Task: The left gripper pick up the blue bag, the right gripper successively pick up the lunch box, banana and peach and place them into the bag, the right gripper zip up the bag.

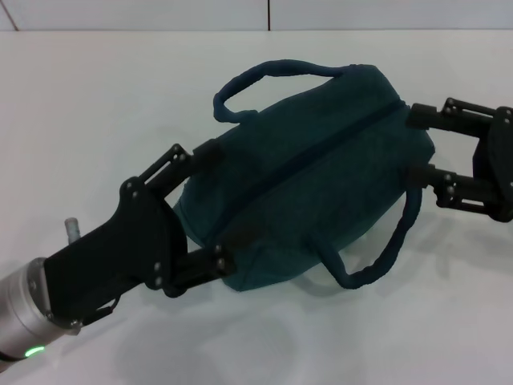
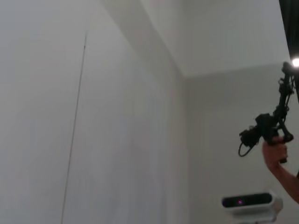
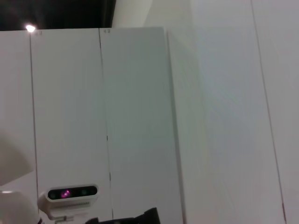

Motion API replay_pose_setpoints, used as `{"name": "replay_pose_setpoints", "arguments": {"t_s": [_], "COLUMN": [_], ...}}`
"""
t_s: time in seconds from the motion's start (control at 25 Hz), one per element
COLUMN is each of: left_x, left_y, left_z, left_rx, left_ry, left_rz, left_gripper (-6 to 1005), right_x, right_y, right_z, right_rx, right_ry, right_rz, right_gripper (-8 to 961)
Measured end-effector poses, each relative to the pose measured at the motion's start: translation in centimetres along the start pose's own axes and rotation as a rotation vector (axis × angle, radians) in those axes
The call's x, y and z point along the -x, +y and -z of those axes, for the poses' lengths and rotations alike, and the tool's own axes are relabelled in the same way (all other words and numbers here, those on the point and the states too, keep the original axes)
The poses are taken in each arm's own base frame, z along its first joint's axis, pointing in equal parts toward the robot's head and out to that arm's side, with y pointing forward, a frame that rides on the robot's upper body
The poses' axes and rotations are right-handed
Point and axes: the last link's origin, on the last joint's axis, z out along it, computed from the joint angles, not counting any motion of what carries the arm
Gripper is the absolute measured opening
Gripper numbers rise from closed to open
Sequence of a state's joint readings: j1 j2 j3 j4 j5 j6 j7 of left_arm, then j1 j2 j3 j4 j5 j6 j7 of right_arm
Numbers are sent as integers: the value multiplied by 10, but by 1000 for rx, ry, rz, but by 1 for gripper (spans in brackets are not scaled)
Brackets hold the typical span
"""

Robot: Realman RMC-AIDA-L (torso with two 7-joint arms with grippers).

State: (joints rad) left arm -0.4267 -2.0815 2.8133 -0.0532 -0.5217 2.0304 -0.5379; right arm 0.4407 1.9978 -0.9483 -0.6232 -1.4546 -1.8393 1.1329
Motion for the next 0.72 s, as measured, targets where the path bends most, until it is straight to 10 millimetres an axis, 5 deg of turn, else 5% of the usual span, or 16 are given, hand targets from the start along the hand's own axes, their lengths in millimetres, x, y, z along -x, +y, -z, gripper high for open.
{"name": "replay_pose_setpoints", "arguments": {"t_s": [0.72], "left_x": [1], "left_y": [-2], "left_z": [3], "left_rx": [-39], "left_ry": [-6], "left_rz": [-33], "left_gripper": [887], "right_x": [-7], "right_y": [10], "right_z": [-3], "right_rx": [14], "right_ry": [-27], "right_rz": [52], "right_gripper": [666]}}
